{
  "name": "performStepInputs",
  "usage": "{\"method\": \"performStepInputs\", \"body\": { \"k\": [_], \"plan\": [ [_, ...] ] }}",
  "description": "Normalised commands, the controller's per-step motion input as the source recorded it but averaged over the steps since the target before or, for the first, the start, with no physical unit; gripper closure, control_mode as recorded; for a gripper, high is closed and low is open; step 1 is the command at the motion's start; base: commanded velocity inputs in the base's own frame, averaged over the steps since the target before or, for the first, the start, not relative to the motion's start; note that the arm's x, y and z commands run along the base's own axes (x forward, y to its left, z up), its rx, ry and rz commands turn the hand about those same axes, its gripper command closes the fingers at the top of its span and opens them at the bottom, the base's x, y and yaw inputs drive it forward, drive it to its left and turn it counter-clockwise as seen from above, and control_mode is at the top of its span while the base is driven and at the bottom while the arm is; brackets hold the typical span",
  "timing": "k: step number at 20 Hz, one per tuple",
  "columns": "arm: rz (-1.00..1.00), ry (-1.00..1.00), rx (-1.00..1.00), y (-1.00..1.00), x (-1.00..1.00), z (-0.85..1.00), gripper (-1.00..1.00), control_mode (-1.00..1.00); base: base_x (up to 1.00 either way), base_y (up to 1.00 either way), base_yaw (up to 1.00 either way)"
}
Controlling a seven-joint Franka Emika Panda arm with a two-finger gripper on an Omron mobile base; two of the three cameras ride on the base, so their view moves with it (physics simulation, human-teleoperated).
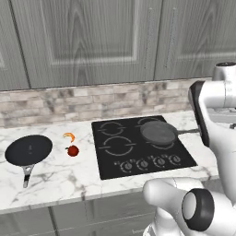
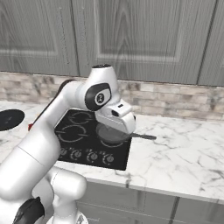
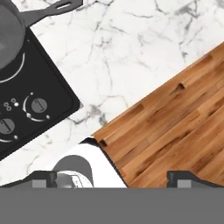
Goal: Place both pans onto different burners. Then place the bell pepper and the shrimp on different pans.
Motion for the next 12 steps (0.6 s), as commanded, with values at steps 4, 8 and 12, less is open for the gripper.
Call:
{"method": "performStepInputs", "body": {
  "k": [4, 8, 12],
  "plan": [
    [0.09, -0.04, 0.10, 0.29, -0.04, 0.01, -1.00, -1.00, 0.00, 0.00, 0.00],
    [0.13, -0.03, 0.08, 0.46, 0.00, 0.00, -1.00, -1.00, 0.00, 0.00, 0.00],
    [0.09, -0.06, 0.03, 0.58, 0.00, 0.01, -1.00, -1.00, 0.00, 0.00, 0.00]
  ]
}}
